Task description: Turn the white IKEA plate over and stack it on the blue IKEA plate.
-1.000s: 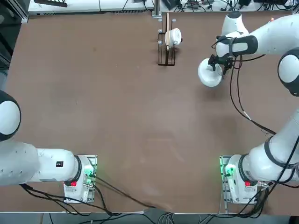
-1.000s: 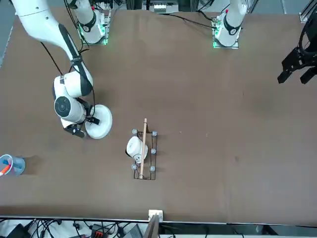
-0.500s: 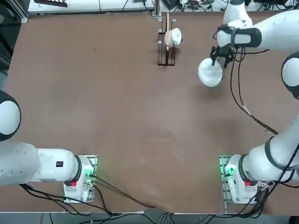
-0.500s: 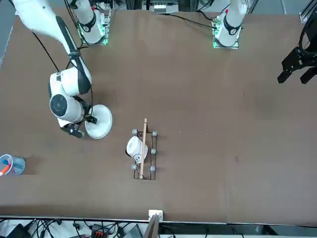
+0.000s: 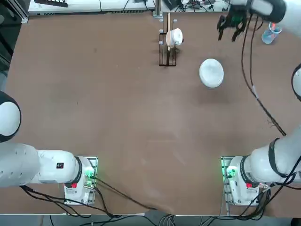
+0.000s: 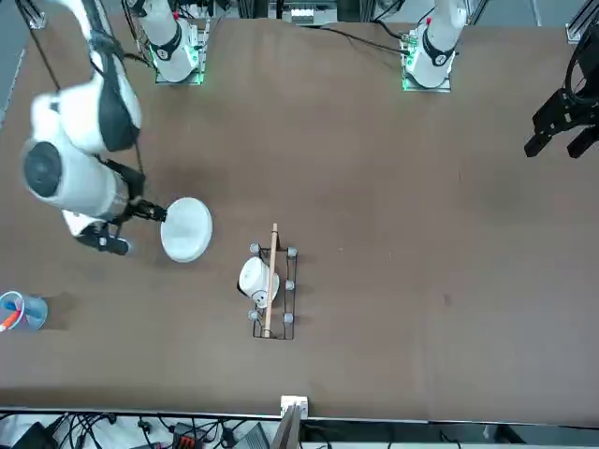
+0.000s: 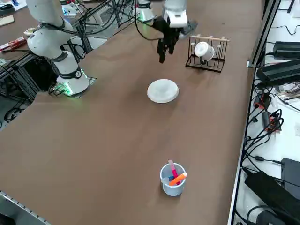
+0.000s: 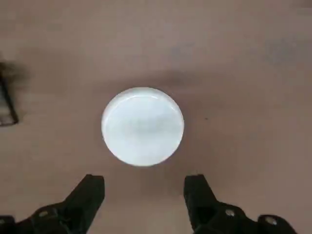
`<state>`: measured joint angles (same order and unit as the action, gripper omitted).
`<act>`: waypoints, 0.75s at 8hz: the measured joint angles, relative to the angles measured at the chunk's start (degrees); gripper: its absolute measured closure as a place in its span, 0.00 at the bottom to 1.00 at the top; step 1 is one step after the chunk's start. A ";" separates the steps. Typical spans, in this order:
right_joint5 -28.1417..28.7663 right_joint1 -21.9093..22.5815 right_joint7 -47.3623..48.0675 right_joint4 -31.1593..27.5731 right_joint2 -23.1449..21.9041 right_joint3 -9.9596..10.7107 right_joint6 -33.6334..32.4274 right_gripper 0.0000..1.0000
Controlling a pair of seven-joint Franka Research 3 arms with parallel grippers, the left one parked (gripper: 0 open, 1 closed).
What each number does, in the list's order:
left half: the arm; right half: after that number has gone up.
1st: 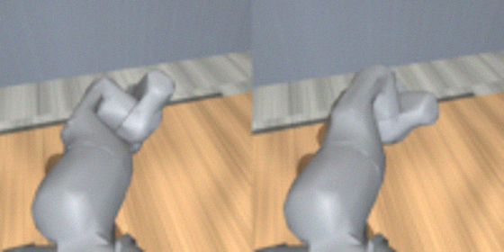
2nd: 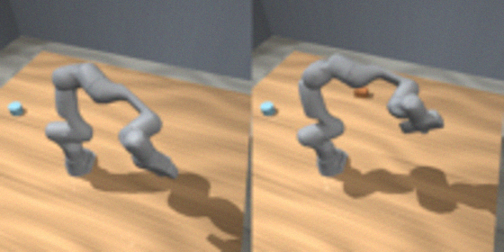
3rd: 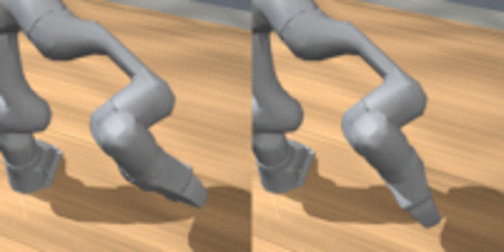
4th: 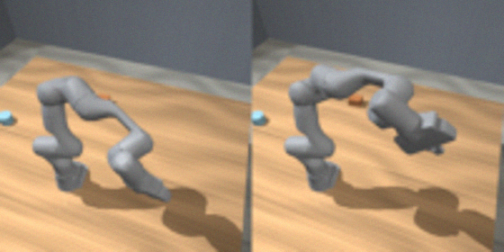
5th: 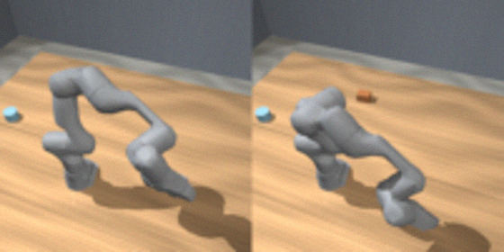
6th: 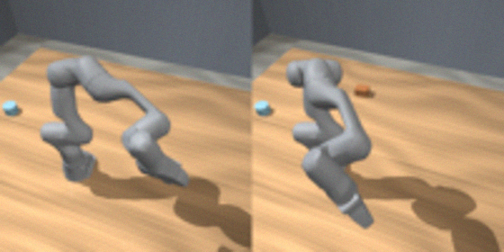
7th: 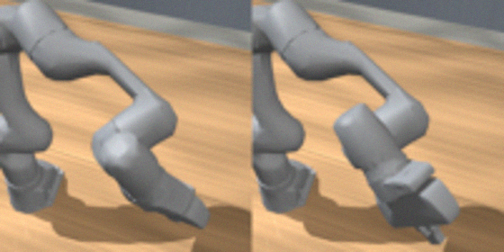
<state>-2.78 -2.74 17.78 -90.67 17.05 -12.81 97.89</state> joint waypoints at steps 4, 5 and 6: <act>2.28 -3.65 -12.95 16.85 -0.38 0.42 -18.69 0.00; 2.28 -4.04 -14.55 19.62 -0.58 0.44 -21.60 0.00; 2.28 -4.65 -15.55 21.64 -0.92 0.46 -23.59 0.00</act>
<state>-0.50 -7.39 2.22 -69.02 16.13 -12.34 74.31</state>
